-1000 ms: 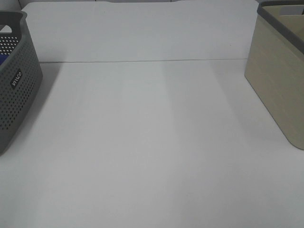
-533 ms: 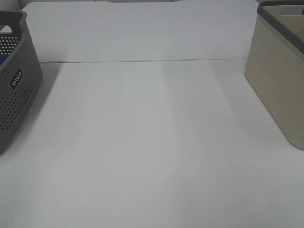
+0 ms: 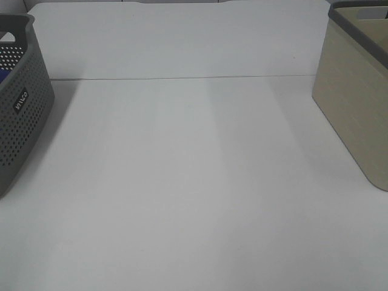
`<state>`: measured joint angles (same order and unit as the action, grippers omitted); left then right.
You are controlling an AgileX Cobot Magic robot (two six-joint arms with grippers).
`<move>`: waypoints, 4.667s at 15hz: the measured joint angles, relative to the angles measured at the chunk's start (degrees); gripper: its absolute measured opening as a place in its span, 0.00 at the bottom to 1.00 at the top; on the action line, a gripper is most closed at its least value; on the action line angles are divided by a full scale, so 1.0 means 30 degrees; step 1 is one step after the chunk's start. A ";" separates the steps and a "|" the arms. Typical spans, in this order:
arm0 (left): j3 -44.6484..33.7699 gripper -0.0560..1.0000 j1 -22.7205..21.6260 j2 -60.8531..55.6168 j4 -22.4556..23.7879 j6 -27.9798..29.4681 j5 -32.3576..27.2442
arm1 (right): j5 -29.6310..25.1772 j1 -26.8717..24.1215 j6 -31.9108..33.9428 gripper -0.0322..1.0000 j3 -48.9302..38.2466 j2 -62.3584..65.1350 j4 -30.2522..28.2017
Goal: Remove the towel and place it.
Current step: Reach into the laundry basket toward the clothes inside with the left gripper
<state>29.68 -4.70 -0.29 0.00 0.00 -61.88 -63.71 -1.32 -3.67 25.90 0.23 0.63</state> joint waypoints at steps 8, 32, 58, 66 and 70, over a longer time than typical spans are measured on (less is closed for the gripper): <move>0.0000 0.98 0.0000 0.0000 0.0000 0.0000 0.0000 | 0.0000 0.0000 0.0000 0.60 0.0000 0.0000 0.0000; 0.1547 0.98 0.0000 0.2215 0.0229 -0.2483 -0.0554 | 0.0000 0.0000 0.0000 0.60 0.0000 0.0000 0.0000; 1.9481 0.90 -0.0458 3.4645 0.6131 -2.2937 0.1681 | 0.0000 0.0000 0.0000 0.60 0.0000 0.0000 0.0000; 1.9385 0.80 -0.0592 3.7987 0.9989 -2.1715 0.1891 | 0.0000 0.0000 0.0000 0.60 0.0000 0.0000 0.0000; 1.8946 0.78 -0.0592 3.8445 1.0141 -2.1944 0.1891 | 0.0000 0.0000 0.0000 0.60 0.0000 0.0000 0.0000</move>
<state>86.52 -6.47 115.05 30.42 -65.83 -56.21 -63.71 -1.32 -3.67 25.90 0.23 0.63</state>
